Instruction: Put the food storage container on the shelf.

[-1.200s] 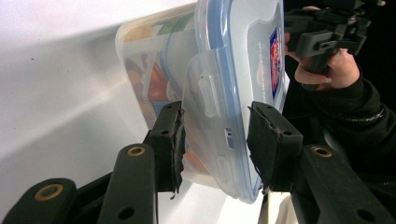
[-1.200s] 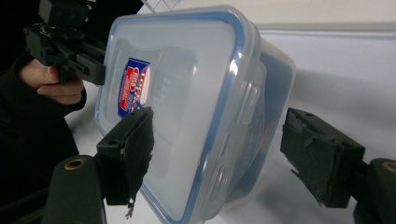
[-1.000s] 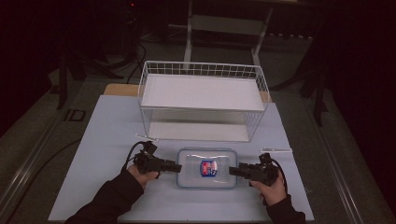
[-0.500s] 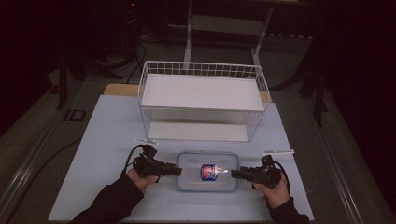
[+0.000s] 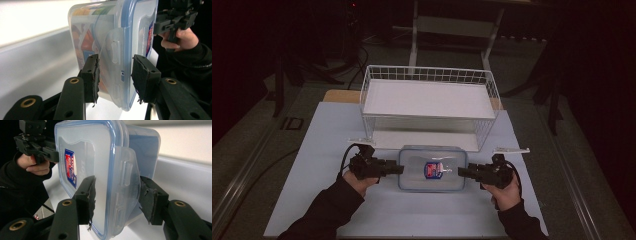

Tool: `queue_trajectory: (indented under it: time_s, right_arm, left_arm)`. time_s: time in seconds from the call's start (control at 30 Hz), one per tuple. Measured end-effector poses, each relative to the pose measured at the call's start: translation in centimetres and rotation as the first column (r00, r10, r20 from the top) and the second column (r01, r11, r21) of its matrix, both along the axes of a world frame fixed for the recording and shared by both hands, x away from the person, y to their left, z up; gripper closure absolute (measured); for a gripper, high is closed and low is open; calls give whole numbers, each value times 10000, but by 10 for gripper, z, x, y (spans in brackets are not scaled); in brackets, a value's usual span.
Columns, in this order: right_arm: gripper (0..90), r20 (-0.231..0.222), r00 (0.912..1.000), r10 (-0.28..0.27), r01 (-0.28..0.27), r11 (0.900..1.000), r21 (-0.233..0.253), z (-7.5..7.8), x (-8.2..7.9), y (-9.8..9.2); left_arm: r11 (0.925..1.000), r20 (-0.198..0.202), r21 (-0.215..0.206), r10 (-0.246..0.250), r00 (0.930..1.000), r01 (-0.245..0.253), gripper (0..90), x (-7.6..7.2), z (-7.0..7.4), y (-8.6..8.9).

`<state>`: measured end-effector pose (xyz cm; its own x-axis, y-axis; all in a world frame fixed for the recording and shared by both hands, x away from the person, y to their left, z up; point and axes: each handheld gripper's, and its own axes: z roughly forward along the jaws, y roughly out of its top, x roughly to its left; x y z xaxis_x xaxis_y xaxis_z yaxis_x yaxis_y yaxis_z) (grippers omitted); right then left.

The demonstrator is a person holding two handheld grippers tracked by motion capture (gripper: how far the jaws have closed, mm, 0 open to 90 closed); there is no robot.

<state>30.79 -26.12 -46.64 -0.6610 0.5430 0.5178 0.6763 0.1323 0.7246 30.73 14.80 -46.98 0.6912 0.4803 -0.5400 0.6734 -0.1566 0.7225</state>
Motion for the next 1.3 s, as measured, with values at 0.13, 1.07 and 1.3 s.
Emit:
queue_trajectory:
  time_s: [0.13,1.07,1.3]
  right_arm:
    - [492,231,9997,38,-40,10000,83,5,12,5]
    - [489,547,9974,-471,498,9975,-494,-23,88,15]
    - [483,415,9973,-603,623,9969,-478,-30,97,12]
  left_arm:
    - [9996,229,-55,283,9993,-282,578,8,8,5]
    - [9869,407,-60,1614,9860,-1613,535,81,-36,-4]
    - [9847,400,-149,1740,9839,-1735,535,85,-39,-10]
